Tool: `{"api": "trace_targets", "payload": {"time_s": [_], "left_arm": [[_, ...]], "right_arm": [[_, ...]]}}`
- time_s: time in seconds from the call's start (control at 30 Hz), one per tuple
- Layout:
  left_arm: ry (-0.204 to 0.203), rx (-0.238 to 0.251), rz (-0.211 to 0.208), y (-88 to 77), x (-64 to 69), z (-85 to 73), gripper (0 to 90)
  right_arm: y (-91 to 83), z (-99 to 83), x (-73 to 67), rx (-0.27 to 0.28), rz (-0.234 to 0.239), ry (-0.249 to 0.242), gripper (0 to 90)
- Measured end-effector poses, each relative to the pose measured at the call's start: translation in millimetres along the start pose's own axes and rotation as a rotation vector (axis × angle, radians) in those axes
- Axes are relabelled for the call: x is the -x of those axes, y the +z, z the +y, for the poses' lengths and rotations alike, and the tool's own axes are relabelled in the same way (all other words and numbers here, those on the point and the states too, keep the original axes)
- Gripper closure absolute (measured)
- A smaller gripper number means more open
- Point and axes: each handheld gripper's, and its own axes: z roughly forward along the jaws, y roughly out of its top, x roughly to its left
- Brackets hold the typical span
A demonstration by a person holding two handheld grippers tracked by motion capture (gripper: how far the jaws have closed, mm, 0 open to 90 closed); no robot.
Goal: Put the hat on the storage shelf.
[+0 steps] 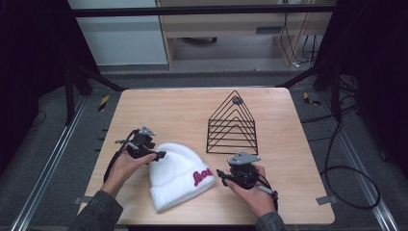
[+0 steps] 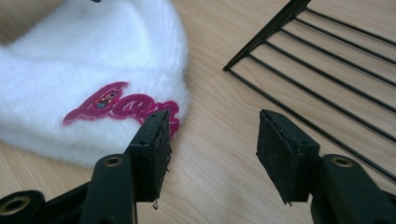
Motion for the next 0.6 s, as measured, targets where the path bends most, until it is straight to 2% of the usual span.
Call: {"api": "trace_targets", "payload": {"time_s": [0.07,0.13,0.23,0.3,0.43,0.47,0.6], "left_arm": [[0.002,-0.011,-0.004,2.7,-0.4,-4.9,35.2],[-0.014,-0.012,-0.005,6.6,-3.1,-9.5,38.5],[-0.018,-0.019,-0.004,8.7,-5.3,-10.7,41.0],[-0.026,-0.015,-0.018,10.1,-6.5,-10.7,45.3],[-0.014,-0.026,-0.029,13.0,-3.6,-10.0,56.7],[-0.007,-0.03,-0.03,14.0,-3.2,-10.2,62.1],[-0.019,-0.024,-0.024,15.0,-2.3,-10.4,75.8]], "right_arm": [[0.9,-0.3,-1.0,-0.007,0.004,-0.005,44.2],[3.6,0.6,-2.9,-0.014,0.015,-0.006,43.7],[5.1,2.0,-3.9,-0.019,0.022,-0.008,43.4],[6.6,3.8,-5.4,-0.023,0.031,-0.002,42.7],[8.0,10.3,-11.0,-0.03,0.032,-0.018,43.1],[8.5,12.6,-13.0,-0.031,0.034,-0.027,44.0],[8.9,19.5,-17.2,-0.037,0.04,-0.047,44.9]]}}
